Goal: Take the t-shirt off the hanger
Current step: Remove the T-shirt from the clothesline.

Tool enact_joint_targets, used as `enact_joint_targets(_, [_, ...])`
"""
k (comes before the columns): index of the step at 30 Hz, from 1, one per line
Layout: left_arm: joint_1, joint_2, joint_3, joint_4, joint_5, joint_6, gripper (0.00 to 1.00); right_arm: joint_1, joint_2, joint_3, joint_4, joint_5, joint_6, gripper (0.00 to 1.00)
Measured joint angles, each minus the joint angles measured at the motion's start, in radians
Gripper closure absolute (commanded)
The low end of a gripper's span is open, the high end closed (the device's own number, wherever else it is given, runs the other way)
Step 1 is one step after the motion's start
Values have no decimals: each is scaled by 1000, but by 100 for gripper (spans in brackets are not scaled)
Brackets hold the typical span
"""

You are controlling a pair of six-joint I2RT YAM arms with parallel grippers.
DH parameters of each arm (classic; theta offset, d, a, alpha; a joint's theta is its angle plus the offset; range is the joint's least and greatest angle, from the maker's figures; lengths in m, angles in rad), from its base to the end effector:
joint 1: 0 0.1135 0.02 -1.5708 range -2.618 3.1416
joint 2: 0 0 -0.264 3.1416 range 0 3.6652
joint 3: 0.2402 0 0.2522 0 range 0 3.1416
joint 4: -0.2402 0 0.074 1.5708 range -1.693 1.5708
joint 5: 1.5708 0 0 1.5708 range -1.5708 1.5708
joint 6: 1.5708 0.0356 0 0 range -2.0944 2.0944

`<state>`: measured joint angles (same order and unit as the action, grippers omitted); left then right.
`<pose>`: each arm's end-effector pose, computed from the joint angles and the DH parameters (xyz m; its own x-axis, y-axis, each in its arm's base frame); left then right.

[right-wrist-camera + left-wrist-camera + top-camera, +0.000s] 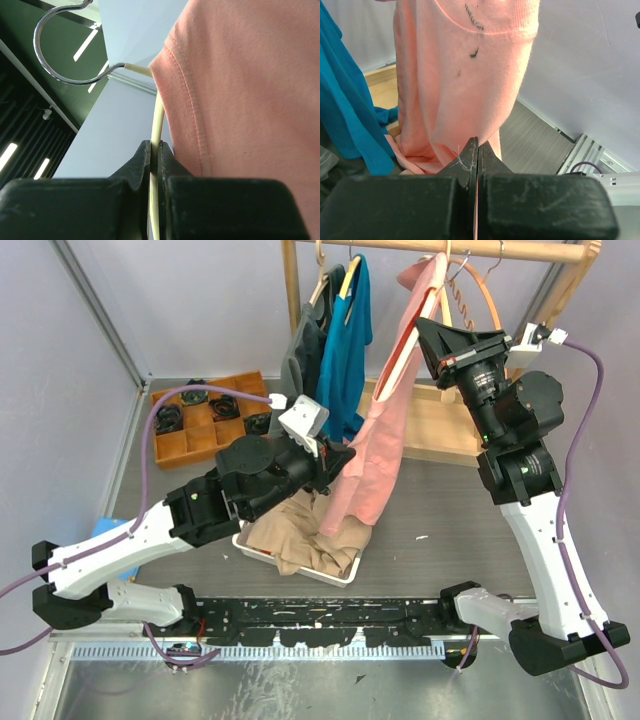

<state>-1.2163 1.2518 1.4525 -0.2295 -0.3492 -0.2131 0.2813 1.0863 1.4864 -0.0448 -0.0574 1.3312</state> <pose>0.1061 -0.2515 0.4687 -0.1710 -0.1104 -0.9791 0.7432 0.6380 -0.2018 0.1935 0.0580 0.5359 -0.2401 0.9401 -0.2419 -0.4027 0.1302 0.9060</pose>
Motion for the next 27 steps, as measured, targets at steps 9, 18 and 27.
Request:
enact_joint_targets(9, [-8,-106,-101,-45,46,-90,100,2,6,0,0,7,13,99])
enact_joint_targets(18, [-25,-117,-209,-59,49,-148,100,8,56,0,16,-6,37,99])
enact_joint_targets(27, [-48,-63,-218,-46,49,-155,100,11,66,0,7,-11,42,99])
